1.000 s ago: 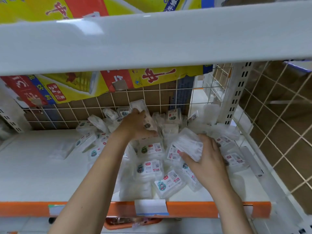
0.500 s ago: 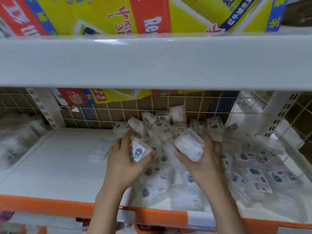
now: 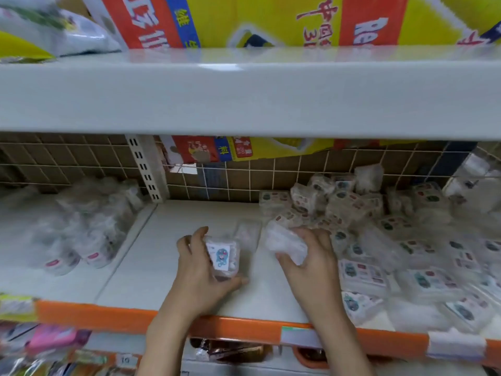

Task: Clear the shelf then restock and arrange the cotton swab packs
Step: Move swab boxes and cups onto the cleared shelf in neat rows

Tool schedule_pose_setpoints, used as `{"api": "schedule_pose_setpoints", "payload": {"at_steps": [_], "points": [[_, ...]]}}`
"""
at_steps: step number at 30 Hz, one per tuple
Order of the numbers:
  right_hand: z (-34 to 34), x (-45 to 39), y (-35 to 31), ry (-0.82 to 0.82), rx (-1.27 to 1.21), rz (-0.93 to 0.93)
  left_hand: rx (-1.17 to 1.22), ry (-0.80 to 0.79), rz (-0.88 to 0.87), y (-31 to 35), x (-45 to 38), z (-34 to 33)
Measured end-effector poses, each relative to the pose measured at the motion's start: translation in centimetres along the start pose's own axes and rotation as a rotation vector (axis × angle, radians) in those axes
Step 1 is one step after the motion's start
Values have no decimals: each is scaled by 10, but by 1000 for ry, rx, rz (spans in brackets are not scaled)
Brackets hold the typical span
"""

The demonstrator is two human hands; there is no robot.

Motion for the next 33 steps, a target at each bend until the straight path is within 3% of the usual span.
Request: {"api": "schedule_pose_setpoints", "payload": {"at_steps": [5,10,17,22,26,33], "points": [[-5,5,-10,78,35,194,27,32,9,-13,4,11],[-8,4,-15,49,-36,284,-45,52,-11,-10,6,21],[-19,4,-19,53,-91,247,-104,84,-92,-9,13,34],[-40,8,-43,3,-108,191,-158,203,-170,-29,12,62],[-73,12,-77,1,-95,179,22,230,-88,-48,8,103],[-158,32,-171,-31,-120,199,94,254,-102,-112,7,206]]}}
Point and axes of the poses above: each hand's wrist, its own x-axis away from the middle knuckle, its own z-axis out of the back of the hand, y = z × x, the point moved 1 cm from there along -x, towards the middle knuckle, and after that the axes turned 6 degrees about x, right-handed, at the moved point
